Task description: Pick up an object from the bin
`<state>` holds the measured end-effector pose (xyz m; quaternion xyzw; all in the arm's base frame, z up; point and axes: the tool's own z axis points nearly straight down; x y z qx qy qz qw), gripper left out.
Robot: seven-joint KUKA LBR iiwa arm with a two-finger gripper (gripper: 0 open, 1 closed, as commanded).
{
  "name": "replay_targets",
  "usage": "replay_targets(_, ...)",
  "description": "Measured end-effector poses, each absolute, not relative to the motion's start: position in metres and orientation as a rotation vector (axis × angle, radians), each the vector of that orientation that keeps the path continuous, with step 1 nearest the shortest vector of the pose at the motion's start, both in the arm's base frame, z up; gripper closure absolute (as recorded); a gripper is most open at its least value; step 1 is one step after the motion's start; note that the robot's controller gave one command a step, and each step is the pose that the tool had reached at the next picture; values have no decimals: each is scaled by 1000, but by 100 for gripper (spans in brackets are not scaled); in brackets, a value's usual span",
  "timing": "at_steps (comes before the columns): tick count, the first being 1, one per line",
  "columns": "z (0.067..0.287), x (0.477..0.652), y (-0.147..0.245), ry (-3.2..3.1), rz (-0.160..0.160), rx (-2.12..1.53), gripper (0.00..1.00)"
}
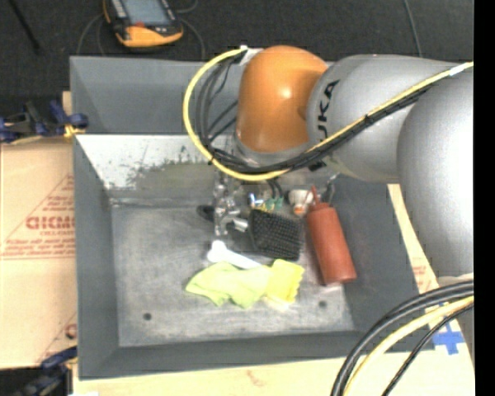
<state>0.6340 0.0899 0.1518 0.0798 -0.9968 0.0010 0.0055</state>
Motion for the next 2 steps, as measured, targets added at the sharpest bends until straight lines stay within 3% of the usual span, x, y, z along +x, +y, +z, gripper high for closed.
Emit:
replay_targets(1, 216, 624, 78, -3112, 0, 416, 100)
replay_targets(2, 264, 602, 65, -3083, 0, 607, 100)
